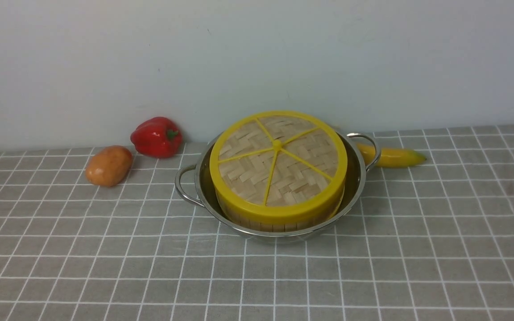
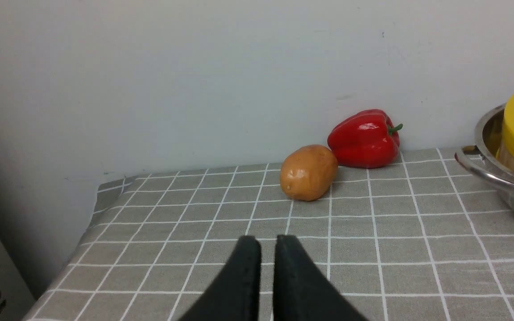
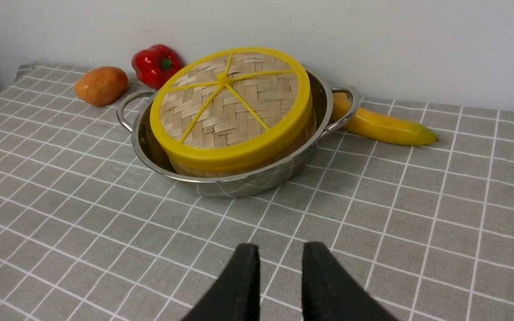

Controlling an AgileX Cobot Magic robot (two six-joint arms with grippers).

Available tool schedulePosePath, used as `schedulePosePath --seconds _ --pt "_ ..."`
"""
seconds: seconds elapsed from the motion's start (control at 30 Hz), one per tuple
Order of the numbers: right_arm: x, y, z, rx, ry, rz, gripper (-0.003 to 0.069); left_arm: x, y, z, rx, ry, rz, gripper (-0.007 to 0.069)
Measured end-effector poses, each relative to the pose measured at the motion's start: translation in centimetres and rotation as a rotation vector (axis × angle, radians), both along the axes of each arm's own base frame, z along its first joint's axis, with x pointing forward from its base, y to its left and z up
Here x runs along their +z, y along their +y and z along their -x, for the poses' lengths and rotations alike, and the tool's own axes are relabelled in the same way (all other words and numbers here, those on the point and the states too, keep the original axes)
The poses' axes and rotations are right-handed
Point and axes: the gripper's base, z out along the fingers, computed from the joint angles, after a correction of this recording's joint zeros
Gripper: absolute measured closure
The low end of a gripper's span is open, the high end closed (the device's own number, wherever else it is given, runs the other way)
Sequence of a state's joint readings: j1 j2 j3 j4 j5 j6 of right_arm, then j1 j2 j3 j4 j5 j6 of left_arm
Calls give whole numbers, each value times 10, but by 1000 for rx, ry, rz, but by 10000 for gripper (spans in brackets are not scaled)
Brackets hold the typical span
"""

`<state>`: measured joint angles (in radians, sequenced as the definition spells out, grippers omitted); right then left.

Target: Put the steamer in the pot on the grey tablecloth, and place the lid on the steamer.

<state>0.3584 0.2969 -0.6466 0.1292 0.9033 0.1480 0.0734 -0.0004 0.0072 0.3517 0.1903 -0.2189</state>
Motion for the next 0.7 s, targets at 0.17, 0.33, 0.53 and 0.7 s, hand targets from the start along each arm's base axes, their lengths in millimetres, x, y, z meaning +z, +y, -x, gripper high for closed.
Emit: schedulePosePath --seconds 0.17,0.33,0.53,0.7 --pt "0 0 0 0 0 -1 485 0 0 0 0 0 0 567" --pt "0 0 0 0 0 -1 470 0 0 0 0 0 0 560" --pt "0 -7 4 -94 -76 26 454 0 0 0 0 0 0 550" --pt "-20 -16 2 -267 -243 56 444 0 0 0 0 0 0 539"
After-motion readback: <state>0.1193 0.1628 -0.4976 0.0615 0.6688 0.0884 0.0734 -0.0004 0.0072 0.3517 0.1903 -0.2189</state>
